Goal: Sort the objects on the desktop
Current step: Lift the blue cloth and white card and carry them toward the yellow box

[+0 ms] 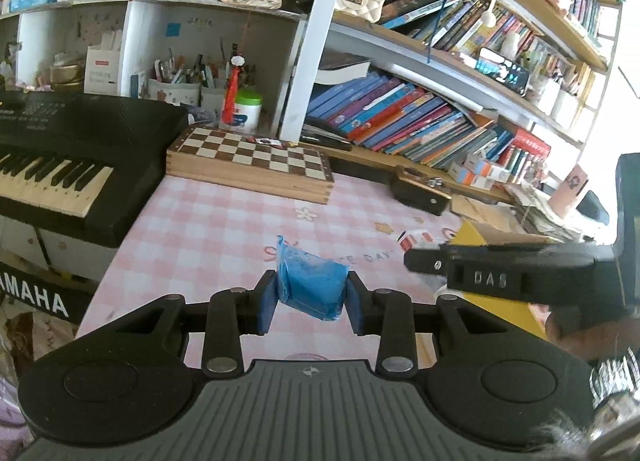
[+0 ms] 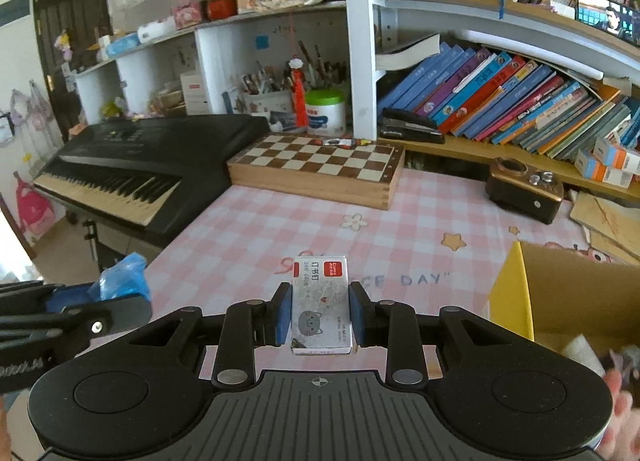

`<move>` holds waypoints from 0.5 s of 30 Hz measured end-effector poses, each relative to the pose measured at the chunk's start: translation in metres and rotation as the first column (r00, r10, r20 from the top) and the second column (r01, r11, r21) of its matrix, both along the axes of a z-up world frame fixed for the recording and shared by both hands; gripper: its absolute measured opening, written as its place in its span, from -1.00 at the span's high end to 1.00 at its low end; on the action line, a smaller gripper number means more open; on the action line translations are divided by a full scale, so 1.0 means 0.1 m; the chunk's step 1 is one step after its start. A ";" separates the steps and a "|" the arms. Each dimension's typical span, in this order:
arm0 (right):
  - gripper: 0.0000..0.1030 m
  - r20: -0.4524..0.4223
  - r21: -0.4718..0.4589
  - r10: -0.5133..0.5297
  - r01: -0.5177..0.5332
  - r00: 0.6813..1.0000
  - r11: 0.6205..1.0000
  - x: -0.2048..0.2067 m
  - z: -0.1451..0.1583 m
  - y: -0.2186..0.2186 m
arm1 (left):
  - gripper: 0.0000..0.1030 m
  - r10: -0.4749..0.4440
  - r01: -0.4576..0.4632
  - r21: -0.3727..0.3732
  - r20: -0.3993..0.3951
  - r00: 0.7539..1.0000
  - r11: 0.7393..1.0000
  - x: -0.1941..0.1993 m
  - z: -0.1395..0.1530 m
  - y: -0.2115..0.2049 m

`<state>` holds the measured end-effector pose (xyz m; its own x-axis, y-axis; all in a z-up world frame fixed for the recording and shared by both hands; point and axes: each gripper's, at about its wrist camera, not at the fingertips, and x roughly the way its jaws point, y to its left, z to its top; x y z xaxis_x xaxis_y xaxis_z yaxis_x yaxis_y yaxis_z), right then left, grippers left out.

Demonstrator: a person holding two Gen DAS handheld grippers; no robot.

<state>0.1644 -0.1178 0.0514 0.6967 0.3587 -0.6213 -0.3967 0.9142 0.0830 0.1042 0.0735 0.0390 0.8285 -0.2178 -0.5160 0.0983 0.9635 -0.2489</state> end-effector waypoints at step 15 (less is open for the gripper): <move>0.42 -0.025 0.022 0.015 -0.014 1.000 1.000 -0.86 0.07 -0.25 | 0.38 -0.055 0.055 -0.007 0.009 0.998 0.998 -0.71 0.12 -0.16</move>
